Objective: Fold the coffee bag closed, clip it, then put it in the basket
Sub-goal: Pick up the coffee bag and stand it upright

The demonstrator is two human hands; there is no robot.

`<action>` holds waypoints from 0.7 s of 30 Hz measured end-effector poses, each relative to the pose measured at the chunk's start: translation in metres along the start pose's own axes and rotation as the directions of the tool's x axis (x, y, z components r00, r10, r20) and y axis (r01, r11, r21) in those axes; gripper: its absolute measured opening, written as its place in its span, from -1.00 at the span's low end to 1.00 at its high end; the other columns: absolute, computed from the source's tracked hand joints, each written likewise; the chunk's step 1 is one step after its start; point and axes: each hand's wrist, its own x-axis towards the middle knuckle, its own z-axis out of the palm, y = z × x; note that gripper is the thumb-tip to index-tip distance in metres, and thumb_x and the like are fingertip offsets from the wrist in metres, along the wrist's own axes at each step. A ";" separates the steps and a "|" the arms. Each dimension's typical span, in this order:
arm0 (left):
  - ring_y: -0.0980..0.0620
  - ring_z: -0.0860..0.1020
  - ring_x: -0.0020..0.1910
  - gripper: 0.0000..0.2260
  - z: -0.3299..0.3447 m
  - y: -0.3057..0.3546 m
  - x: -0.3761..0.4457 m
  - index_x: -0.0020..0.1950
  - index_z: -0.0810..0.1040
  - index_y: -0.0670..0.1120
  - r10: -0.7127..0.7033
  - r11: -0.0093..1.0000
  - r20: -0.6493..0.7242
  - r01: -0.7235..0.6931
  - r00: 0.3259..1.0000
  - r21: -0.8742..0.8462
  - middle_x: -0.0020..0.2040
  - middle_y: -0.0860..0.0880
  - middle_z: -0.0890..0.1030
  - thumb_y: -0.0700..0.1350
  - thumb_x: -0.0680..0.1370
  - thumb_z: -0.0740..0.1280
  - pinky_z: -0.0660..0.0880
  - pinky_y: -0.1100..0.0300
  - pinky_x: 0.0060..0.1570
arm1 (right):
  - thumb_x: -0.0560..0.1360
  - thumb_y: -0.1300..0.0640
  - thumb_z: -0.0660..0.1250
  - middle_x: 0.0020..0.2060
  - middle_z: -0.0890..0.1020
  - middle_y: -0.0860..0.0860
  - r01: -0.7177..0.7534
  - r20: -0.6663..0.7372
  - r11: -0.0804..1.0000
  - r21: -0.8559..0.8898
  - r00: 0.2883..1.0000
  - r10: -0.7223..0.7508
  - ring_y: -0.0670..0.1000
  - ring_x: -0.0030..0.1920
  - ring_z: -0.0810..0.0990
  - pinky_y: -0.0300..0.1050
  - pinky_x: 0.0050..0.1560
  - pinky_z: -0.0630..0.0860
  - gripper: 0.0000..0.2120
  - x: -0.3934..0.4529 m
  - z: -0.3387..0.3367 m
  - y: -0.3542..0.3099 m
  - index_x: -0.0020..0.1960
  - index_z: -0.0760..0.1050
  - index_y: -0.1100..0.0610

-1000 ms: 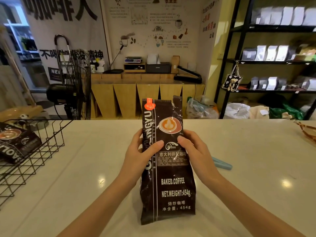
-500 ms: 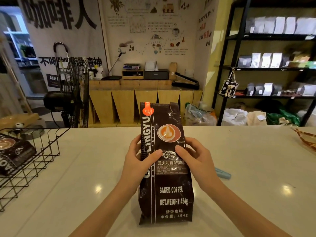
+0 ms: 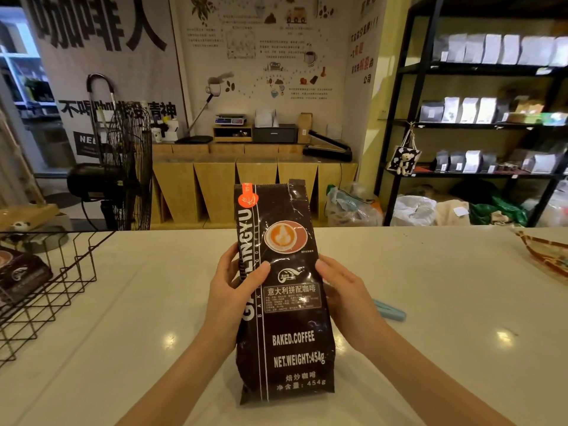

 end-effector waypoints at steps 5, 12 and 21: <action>-0.08 0.56 0.11 -0.41 -0.001 -0.001 0.000 0.27 0.36 0.05 0.004 1.000 -0.005 -0.004 1.000 -0.014 0.19 -0.07 0.54 0.01 0.25 0.38 0.53 -0.03 0.03 | 0.48 0.00 0.24 -0.22 0.73 -0.01 0.096 -0.082 0.986 -0.139 0.991 -0.109 -0.01 -0.16 0.70 -0.22 -0.24 0.58 -0.78 -0.009 0.008 0.010 -0.15 0.64 0.05; -0.02 0.59 0.05 -0.54 0.002 0.000 -0.003 0.32 0.35 0.06 0.041 0.999 0.015 -0.041 0.999 0.000 0.14 -0.04 0.59 -0.09 0.42 0.32 0.56 0.14 -0.11 | 0.49 0.01 0.23 -0.36 0.71 -0.07 0.180 -0.138 0.969 -0.168 0.969 -0.204 -0.11 -0.30 0.68 -0.36 -0.40 0.52 -0.74 -0.017 0.012 0.013 -0.20 0.61 0.12; 0.01 0.60 0.05 -0.57 0.001 -0.002 -0.003 0.34 0.35 0.05 0.084 0.996 -0.012 -0.083 0.996 0.037 0.15 -0.04 0.59 -0.08 0.47 0.27 0.59 0.19 -0.14 | 0.44 -0.01 0.28 -0.15 0.73 0.00 0.049 -0.047 0.999 -0.012 0.998 -0.049 0.03 -0.11 0.70 -0.15 -0.18 0.59 -0.82 -0.021 0.015 0.029 -0.01 0.60 -0.03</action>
